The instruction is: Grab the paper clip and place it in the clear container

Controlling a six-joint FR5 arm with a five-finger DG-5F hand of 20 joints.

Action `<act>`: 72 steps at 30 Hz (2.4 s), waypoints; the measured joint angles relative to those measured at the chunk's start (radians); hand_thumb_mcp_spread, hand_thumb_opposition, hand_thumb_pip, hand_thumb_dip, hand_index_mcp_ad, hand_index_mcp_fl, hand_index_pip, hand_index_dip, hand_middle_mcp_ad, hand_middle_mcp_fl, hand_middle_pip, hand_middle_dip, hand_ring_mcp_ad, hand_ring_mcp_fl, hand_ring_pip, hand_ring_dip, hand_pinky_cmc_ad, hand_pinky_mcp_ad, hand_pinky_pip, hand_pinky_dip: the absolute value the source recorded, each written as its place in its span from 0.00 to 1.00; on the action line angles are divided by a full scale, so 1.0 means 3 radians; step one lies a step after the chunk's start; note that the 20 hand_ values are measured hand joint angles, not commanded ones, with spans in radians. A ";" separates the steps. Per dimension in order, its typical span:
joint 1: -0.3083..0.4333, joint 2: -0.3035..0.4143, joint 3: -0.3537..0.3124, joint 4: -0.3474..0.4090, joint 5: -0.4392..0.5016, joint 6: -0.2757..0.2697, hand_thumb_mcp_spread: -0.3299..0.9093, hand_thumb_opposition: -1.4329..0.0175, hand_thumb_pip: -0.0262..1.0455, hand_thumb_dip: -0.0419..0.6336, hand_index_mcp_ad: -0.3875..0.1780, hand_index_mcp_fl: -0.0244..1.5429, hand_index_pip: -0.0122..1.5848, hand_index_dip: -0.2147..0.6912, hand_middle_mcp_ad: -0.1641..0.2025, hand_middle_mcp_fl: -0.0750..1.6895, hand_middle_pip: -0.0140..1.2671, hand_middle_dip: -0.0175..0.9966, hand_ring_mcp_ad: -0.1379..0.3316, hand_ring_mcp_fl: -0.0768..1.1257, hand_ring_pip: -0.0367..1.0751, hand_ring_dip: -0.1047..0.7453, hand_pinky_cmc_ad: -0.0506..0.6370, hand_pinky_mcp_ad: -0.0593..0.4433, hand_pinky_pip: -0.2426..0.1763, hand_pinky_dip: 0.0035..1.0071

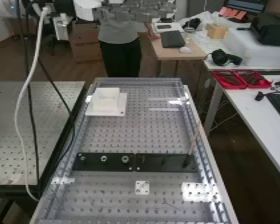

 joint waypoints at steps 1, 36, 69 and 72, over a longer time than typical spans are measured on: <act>-0.0006 -0.0006 -0.0037 0.0034 0.0019 0.0009 0.27 0.99 0.05 0.08 0.66 0.02 0.02 0.24 0.65 0.05 0.03 0.06 0.38 0.07 0.06 0.12 0.10 0.22 0.55 0.01; -0.0281 -0.0316 -0.0548 0.0607 0.0267 0.0339 0.50 0.50 0.47 0.18 0.61 0.04 0.07 0.24 0.61 0.05 0.11 0.16 0.48 0.06 0.15 0.17 0.41 0.61 0.37 0.48; -0.0988 -0.1339 -0.0167 0.0873 -0.0146 0.0198 0.54 0.41 0.71 0.46 0.53 0.15 0.73 0.24 0.61 0.05 0.11 0.18 0.48 0.06 0.15 0.17 0.43 0.61 0.35 0.46; -0.1073 -0.1454 -0.0073 0.0881 -0.0280 0.0203 0.55 0.41 0.71 0.46 0.52 0.15 0.79 0.24 0.60 0.05 0.11 0.19 0.48 0.06 0.15 0.17 0.44 0.61 0.35 0.45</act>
